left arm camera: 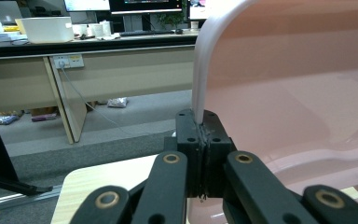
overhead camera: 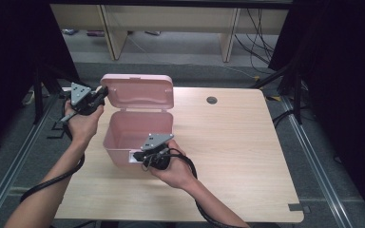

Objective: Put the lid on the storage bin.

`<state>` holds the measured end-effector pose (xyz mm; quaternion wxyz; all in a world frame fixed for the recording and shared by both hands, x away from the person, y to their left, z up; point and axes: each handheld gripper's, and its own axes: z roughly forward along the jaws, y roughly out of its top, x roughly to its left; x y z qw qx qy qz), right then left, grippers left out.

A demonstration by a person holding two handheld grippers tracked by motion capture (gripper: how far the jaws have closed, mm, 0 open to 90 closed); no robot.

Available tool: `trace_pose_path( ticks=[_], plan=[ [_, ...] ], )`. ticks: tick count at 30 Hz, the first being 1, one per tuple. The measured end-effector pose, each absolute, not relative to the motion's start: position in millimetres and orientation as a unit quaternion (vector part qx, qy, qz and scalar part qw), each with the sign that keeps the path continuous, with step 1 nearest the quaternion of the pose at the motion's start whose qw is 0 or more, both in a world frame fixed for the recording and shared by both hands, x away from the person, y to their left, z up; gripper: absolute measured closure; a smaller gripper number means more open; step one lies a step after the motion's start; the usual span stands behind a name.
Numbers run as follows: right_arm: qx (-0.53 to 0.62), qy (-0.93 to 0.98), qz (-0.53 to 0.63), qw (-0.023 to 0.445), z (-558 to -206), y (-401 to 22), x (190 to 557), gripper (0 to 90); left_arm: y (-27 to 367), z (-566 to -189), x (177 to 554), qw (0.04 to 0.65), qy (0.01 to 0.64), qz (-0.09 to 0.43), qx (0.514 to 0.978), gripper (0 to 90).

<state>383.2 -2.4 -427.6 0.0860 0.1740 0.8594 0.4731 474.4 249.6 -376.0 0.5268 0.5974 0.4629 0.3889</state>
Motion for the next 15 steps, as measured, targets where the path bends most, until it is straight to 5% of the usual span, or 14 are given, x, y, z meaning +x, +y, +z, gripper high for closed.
trace_pose_path(
  ticks=[15],
  plan=[
    [0.214,0.831,0.499,0.118,-394.8,-39.4,399.5,90.0,250.0,-377.6,469.8,0.527,0.457,0.393,0.599,88.4]
  ],
)
